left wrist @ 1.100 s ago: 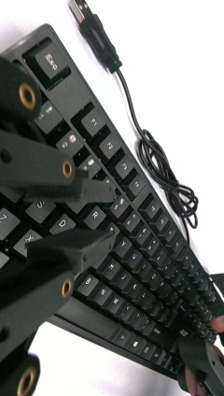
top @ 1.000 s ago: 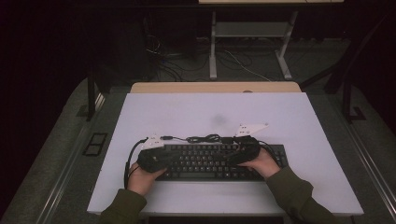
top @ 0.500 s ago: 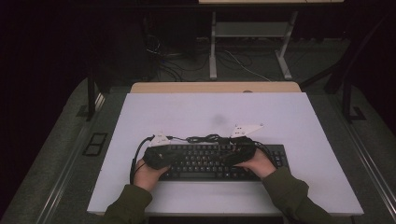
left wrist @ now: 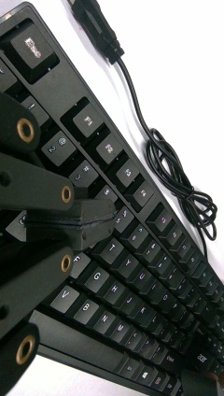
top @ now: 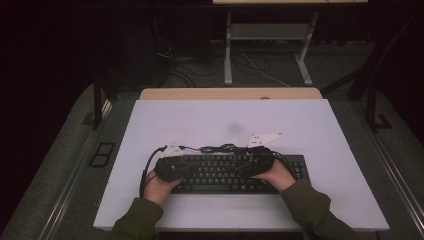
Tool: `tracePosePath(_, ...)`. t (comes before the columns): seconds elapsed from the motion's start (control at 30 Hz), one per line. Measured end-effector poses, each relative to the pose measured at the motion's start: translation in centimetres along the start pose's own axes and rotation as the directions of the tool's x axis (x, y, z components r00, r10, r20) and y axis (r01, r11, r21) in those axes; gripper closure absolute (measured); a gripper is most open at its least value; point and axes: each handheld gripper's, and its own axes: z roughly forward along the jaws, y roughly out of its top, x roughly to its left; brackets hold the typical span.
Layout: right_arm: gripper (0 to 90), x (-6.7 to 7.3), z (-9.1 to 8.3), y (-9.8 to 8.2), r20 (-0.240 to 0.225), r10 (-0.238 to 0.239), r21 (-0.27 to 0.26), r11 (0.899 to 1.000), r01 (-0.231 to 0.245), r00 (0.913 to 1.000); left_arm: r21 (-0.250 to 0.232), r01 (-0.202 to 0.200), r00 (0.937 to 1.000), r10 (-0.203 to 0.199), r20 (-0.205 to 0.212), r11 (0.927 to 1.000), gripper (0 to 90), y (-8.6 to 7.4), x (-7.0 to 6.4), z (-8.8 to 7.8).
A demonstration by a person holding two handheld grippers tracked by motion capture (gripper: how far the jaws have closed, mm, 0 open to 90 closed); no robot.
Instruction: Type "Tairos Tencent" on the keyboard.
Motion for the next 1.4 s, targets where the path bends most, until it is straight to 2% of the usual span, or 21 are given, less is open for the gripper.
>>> tracePosePath(0.13, 20.8, 0.0, 0.0, 0.0, 0.0, 0.0, 0.001, 1.0, 0.0, 1.0, 0.021, -0.025, 0.9996, 0.026, -0.014, 0.9995, 88.8, 0.0, -0.1, 0.1)
tracePosePath(0.37, 20.7, 0.0, -0.1, 0.0, 0.003, 0.001, -0.001, 1.0, -0.001, 1.0, 0.018, -0.015, 0.9998, 0.015, -0.011, 0.9997, 88.8, 0.0, -0.1, 0.0)
tracePosePath(0.63, 20.8, -0.1, -0.1, 0.0, 0.002, 0.0, -0.003, 1.0, 0.0, 1.0, -0.016, 0.004, 1.0, -0.004, 0.009, 0.9999, 88.5, 0.1, -0.2, -0.4)
tracePosePath(0.83, 20.7, -0.2, -0.2, 0.0, 0.0, 0.008, -0.01, 1.0, -0.008, 1.0, -0.038, 0.016, 0.9996, -0.015, 0.023, 0.9991, 83.6, 0.3, -0.3, -0.8)
tracePosePath(1.0, 19.7, -0.2, -0.3, 0.3, -0.003, 0.008, -0.019, 1.0, -0.008, 1.0, -0.051, 0.02, 0.9991, -0.018, 0.04, 0.9985, 75.6, 0.3, -0.4, -0.9)
tracePosePath(1.2, 18.8, -0.4, -0.1, 1.0, -0.016, 0.006, -0.034, 0.999, -0.006, 0.9999, -0.061, 0.014, 0.9992, -0.012, 0.038, 0.998, 55.6, 0.2, -0.7, -0.9)
tracePosePath(1.4, 18.8, -0.3, 0.4, 1.6, -0.033, -0.006, -0.019, 1.0, 0.005, 0.9994, -0.072, 0.014, 0.9986, -0.011, 0.053, 0.9973, 42.8, 0.1, -0.9, -1.1)
